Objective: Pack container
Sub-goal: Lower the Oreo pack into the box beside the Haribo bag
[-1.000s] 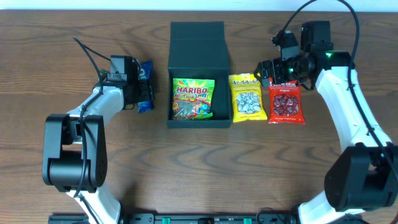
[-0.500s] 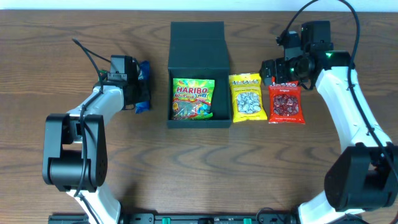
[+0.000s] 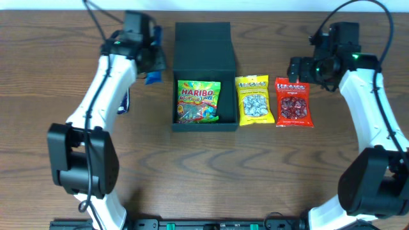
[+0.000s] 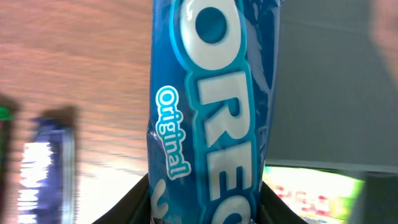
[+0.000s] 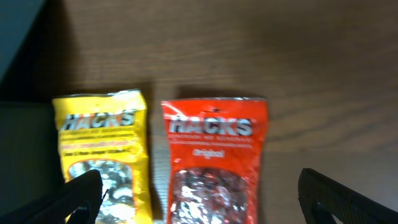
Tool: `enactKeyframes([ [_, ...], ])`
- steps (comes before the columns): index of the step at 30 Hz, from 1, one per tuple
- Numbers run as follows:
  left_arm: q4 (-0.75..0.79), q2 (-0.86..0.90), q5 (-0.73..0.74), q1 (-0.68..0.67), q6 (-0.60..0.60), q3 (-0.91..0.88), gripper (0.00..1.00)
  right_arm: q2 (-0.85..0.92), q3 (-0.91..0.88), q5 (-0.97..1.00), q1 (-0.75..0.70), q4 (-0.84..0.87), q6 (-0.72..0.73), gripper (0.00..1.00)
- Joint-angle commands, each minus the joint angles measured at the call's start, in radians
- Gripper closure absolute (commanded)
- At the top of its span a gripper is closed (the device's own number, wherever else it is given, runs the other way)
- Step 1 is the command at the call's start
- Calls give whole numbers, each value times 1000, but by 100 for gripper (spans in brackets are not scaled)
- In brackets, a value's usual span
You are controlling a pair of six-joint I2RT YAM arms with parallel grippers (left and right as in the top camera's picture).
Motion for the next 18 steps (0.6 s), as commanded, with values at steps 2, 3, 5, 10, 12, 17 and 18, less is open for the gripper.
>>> enactKeyframes([
  [2, -9, -2, -16, -142, -148, 21, 94, 13, -6, 24, -48, 0, 47, 1],
  [3, -9, -2, -18, -172, -163, 20, 94, 13, -6, 24, -55, 0, 47, 1],
  [5, -8, -2, -21, -228, -185, 19, 94, 13, -6, 24, -68, 0, 47, 1],
  [10, -8, -1, -24, -344, -227, 17, 94, 13, -6, 24, -84, 12, 47, 1],
  [12, -10, 5, -24, -370, -269, 16, 94, 13, -6, 24, -84, 19, 47, 1],
  [17, -43, 37, -13, -415, -398, 16, 94, 13, -6, 23, -83, 25, 47, 1],
  [18, -50, 46, 0, -423, -420, 16, 94, 13, -6, 23, -83, 25, 47, 1],
])
